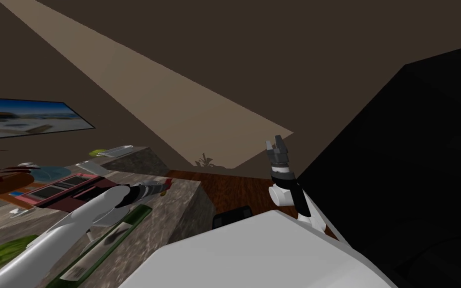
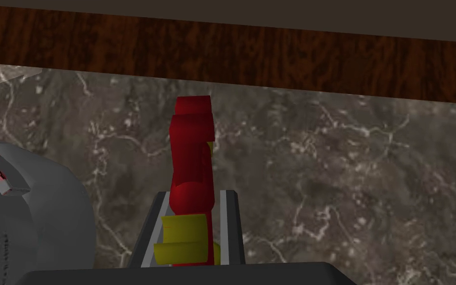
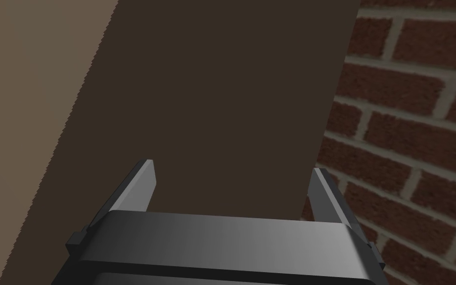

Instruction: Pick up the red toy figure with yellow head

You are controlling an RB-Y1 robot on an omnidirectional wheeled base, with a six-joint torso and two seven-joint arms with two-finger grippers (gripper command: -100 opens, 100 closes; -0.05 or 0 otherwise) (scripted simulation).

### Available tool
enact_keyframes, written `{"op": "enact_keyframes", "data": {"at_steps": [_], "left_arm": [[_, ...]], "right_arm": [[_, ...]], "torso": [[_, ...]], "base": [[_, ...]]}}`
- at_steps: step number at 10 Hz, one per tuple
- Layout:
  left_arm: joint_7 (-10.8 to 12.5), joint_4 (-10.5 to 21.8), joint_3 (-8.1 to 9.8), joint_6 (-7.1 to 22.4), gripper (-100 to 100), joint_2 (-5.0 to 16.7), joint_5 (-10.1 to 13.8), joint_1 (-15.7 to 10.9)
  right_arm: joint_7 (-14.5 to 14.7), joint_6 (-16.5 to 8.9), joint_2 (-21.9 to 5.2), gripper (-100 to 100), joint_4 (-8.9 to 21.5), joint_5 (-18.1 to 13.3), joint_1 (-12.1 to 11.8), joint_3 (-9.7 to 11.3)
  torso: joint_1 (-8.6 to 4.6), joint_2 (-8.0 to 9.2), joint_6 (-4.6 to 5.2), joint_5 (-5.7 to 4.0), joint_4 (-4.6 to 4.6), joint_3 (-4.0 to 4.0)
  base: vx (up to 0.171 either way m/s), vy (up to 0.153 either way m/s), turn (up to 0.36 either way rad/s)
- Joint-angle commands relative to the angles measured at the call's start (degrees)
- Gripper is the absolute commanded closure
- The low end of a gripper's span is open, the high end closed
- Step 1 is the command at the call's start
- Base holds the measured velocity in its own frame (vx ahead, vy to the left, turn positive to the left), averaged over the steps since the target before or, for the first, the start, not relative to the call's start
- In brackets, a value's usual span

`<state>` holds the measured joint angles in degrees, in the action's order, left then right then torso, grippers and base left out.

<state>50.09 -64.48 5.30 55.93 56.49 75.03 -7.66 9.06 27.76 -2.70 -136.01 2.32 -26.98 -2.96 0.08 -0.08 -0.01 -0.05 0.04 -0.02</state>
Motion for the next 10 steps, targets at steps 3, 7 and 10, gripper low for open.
{"op": "enact_keyframes", "data": {"at_steps": [3, 7, 10], "left_arm": [[5.0, -5.7, 0.1, -3.0, 100, 2.9, 2.0, 5.6], [8.7, -11.4, -0.01, -5.0, 100, 4.8, 3.2, 11.7], [11.9, -15.4, -0.12, -6.9, 100, 6.8, 4.5, 15.7]], "right_arm": [[0.0, 0.0, 0.0, 0, 0.0, 0.0, 0.0, 0.0], [0.0, 0.0, 0.0, 0, 0.0, 0.0, 0.0, 0.0], [0.0, 0.0, 0.0, 0, 0.0, 0.0, 0.0, 0.0]], "torso": [[0.01, -0.01, -0.11, 0.02, -0.04, -0.02], [0.03, -0.03, 0.11, 0.04, -0.02, -0.02], [0.1, 0.02, 0.03, 0.11, -0.02, 0.0]], "base": [[-0.01, 0.03, -0.083], [-0.014, 0.03, -0.111], [-0.019, 0.031, -0.084]]}}
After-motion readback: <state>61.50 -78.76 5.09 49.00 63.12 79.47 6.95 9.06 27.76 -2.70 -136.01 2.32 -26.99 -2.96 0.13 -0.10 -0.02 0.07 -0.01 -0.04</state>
